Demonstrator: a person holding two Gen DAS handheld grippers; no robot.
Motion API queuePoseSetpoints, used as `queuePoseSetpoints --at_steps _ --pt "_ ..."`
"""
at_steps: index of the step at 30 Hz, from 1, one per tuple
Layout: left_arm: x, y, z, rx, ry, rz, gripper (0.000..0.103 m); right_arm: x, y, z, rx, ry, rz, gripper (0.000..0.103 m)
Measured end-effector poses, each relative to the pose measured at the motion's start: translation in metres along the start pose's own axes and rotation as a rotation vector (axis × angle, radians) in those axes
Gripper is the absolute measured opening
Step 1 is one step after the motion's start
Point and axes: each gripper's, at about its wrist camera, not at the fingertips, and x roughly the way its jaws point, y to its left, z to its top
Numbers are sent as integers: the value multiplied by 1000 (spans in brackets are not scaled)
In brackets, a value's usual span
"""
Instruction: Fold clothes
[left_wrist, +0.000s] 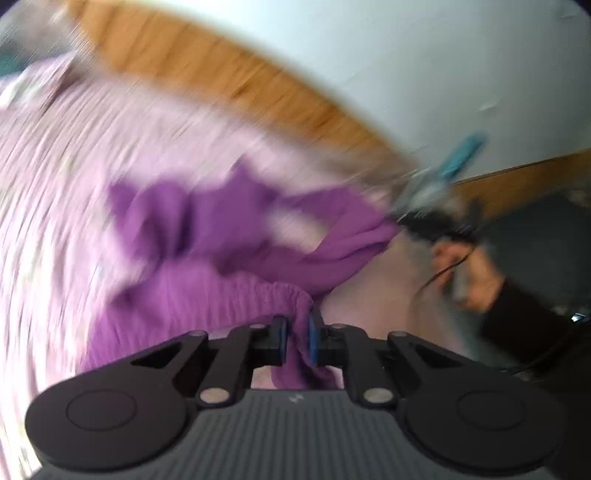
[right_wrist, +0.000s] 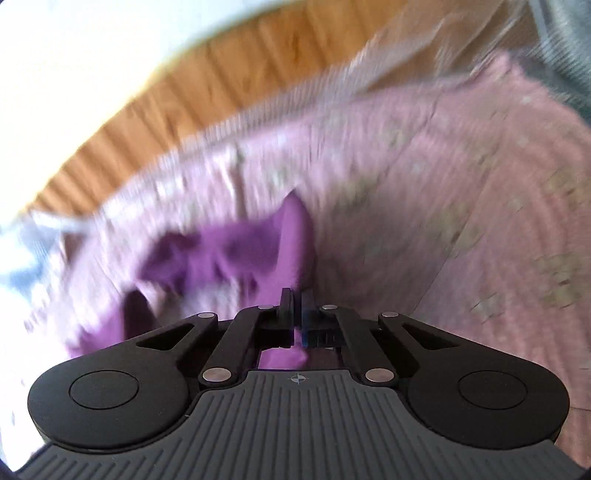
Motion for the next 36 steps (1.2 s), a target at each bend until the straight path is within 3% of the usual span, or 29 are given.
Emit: queuePoseSetpoints --at_steps 5,8,10,13,16,18,20,21,22,23,24,26,28,30,32,36 --pt "-81 -23 94 5 -338 -182 10 -91 20 58 -84 -212 -14 0" --pt "-97 -7 154 -72 -531 -129 10 -99 46 118 -133 -298 -2 0" --pt "-94 17 189 -148 -584 -39 10 -78 73 157 -157 -330 13 0" --pt "-65 80 231 -292 -589 196 11 -10 124 204 -196 -325 38 0" --pt "-28 164 234 -431 -474 508 14 79 179 228 -251 -265 49 0" --pt "-5 210 213 -525 -348 650 16 128 198 219 -283 -191 53 10" --pt "-2 216 175 -545 -286 666 24 143 197 193 -290 -137 107 23" --pt "0 218 157 -552 -254 676 37 138 189 173 -314 -129 125 44" --pt "6 211 144 -515 -220 709 46 129 179 151 -346 -127 138 53" --pt "12 205 133 -479 -187 740 63 121 168 130 -377 -124 152 65" --pt "21 207 135 -466 -177 751 70 111 155 102 -434 -118 141 74" --pt "38 210 139 -440 -155 772 70 94 125 44 -580 -58 67 79" --pt "54 213 143 -413 -133 793 72 78 103 5 -670 -2 47 79" --pt "71 216 147 -387 -111 814 80 63 82 -31 -752 53 35 91" --pt "88 220 151 -360 -89 835 86 59 77 -53 -839 75 40 97" --pt "124 250 168 -323 -45 932 87 81 83 -66 -1054 53 -10 95"
